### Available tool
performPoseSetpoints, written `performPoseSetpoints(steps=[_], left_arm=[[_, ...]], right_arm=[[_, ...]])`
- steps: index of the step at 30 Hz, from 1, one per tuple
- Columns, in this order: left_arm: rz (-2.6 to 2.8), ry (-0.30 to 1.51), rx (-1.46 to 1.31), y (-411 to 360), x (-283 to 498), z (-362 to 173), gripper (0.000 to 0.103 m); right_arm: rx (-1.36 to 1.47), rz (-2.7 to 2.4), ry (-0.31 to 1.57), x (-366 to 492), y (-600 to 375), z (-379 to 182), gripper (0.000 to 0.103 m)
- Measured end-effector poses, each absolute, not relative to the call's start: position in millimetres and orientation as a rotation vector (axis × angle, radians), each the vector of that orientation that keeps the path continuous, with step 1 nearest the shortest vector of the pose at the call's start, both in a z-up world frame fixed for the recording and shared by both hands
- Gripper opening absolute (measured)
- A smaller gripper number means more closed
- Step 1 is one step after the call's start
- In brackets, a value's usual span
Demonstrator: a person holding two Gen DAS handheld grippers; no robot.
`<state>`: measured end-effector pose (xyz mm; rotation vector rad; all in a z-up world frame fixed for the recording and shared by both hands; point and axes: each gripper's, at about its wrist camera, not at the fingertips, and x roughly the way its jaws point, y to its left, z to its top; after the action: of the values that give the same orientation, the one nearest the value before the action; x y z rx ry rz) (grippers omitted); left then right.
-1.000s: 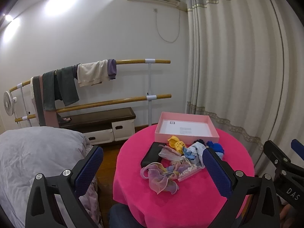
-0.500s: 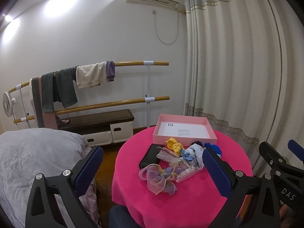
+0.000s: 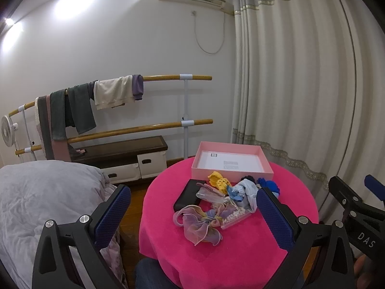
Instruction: Organize soft objects
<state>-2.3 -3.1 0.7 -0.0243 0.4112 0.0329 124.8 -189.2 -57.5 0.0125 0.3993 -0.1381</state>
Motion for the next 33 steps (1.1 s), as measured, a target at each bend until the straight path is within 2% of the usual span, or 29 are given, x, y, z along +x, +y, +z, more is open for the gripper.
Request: performPoseSetpoints(steps=[10, 23, 33], left_arm=[[0.029, 0.457, -0.007, -4, 27, -19, 0.103], [0.038, 0.677, 0.031, -1, 132, -83, 0.103], [-0.033, 0.802, -0.067, 20, 200, -140, 0.103]], right_arm=[[-0.011, -0.130, 0.463, 152, -192, -78, 0.103], [0.012, -0.086, 0.680, 246, -210, -160, 0.103], [-0.048, -0.086, 0.767, 289, -193, -181, 0.103]])
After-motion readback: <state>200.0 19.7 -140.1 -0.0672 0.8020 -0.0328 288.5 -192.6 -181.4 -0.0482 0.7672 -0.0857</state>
